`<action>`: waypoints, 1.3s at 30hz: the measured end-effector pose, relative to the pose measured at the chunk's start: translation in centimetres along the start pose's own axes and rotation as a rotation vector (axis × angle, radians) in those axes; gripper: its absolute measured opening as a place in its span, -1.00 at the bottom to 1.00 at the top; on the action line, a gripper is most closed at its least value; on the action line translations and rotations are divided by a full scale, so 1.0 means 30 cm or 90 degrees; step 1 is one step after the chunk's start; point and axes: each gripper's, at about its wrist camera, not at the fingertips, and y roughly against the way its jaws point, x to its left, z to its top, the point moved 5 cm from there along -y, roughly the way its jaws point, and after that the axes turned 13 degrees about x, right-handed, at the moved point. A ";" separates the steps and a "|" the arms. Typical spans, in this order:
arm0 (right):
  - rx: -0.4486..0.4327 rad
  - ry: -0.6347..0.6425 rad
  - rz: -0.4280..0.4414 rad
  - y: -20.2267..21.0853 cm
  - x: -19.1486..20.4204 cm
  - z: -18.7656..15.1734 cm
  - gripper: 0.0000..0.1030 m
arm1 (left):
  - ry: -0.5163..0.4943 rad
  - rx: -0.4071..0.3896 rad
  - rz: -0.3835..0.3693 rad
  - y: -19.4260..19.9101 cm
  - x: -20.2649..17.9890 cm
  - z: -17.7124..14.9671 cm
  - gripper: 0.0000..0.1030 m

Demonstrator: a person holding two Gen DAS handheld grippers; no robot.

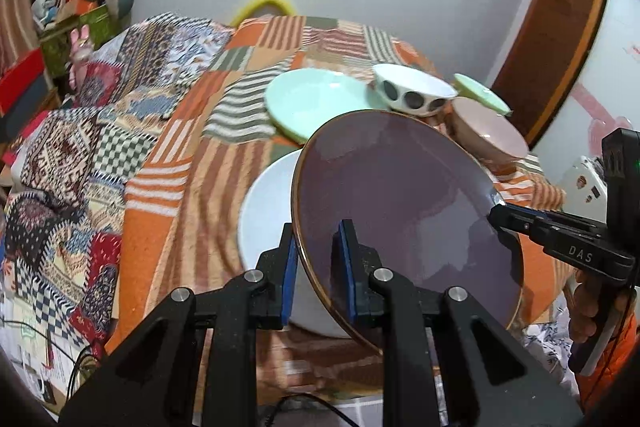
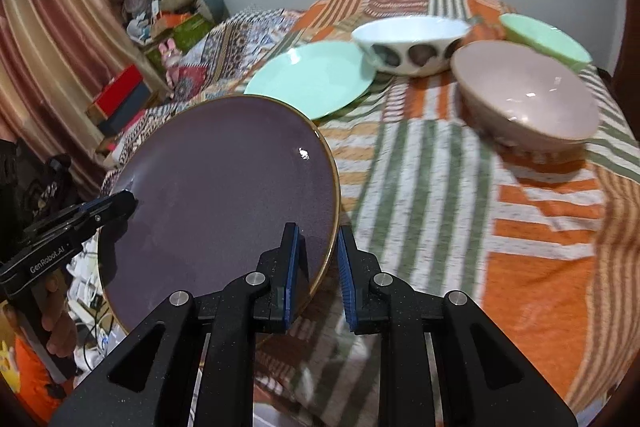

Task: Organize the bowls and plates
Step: 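Lift the purple plate off the white plate with both tools, then lower the purple plate beside the pink bowl and open both tools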

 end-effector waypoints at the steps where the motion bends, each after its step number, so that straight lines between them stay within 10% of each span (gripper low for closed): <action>1: -0.008 -0.006 0.000 0.021 -0.014 -0.002 -0.65 | -0.007 -0.002 -0.004 0.006 -0.020 0.004 -0.62; 39: -0.061 -0.160 -0.049 0.230 -0.450 -0.196 -0.65 | -0.131 0.095 -0.058 -0.222 -0.517 0.067 -0.57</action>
